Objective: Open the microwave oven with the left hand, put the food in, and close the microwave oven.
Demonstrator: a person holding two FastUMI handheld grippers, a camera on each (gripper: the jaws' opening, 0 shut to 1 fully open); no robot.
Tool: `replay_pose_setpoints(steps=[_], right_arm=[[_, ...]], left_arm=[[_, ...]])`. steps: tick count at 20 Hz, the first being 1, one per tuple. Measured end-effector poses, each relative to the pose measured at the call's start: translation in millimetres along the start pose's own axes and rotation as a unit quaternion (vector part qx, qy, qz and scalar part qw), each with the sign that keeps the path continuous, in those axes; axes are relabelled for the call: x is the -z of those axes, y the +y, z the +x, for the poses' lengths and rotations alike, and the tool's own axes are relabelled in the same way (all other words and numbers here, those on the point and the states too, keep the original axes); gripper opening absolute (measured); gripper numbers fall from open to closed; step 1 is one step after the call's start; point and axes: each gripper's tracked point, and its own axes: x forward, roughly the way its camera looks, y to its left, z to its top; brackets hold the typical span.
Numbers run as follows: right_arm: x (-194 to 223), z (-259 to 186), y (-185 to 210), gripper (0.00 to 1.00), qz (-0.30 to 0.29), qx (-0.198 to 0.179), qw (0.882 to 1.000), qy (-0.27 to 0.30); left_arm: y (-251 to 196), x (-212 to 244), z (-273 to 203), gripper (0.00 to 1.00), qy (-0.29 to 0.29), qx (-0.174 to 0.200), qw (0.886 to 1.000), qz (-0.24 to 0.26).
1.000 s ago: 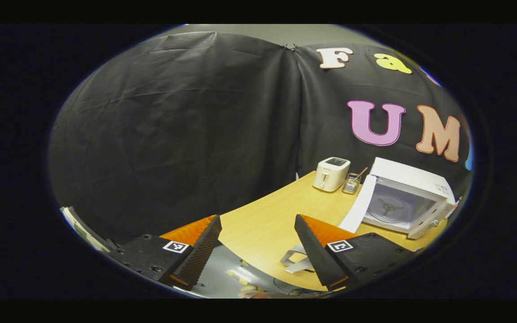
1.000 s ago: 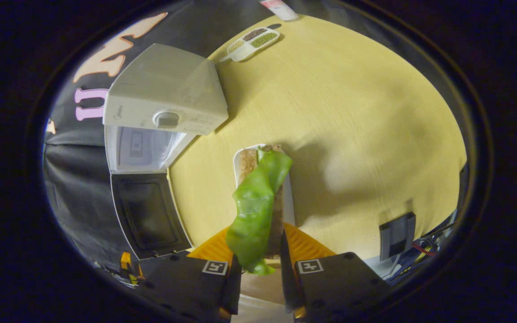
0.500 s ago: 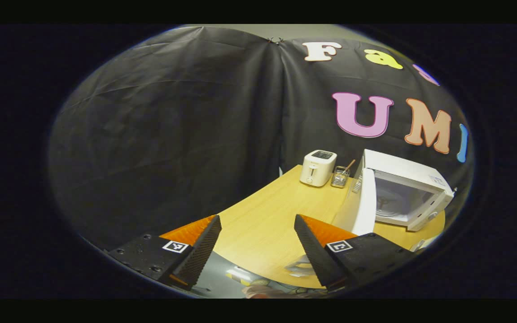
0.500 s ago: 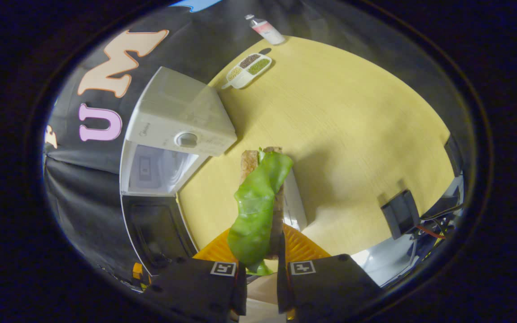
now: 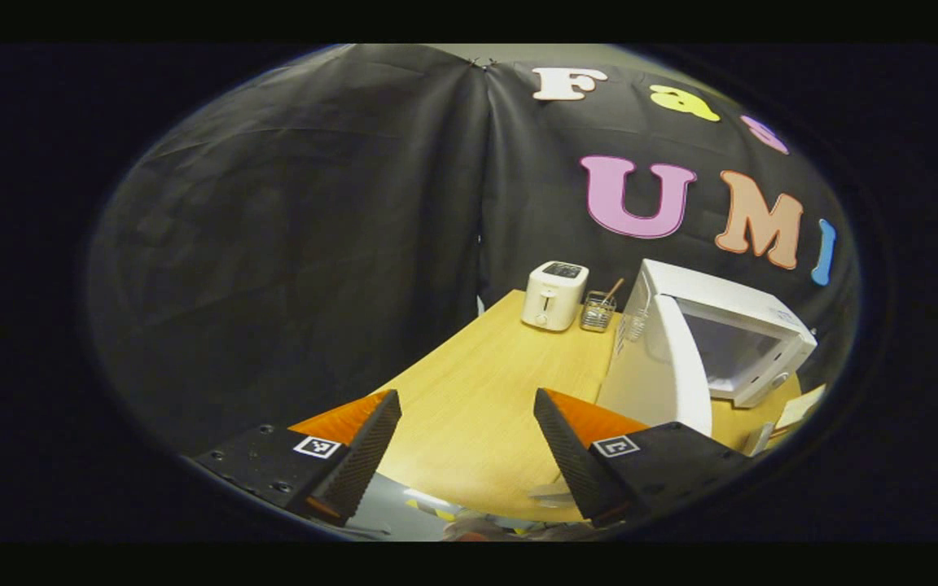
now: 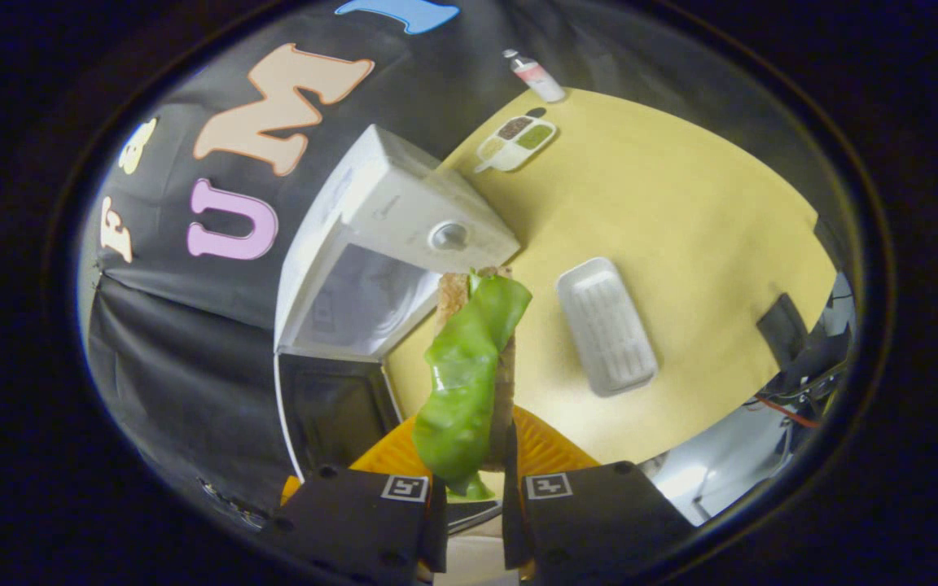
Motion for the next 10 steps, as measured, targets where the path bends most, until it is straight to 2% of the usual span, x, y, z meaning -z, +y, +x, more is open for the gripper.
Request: replay_pose_setpoints(steps=[4,10], right_arm=[[30,16,48,0.29,0.020,-0.059,0.998,-0.008],[64,50,104,0.29,0.004,-0.094,0.995,-0.032]], left_arm=[[13,8,9,0.96,0.006,0.011,1.000,0.005],[25,12,22,0.96,0.010,0.038,0.999,0.014]])
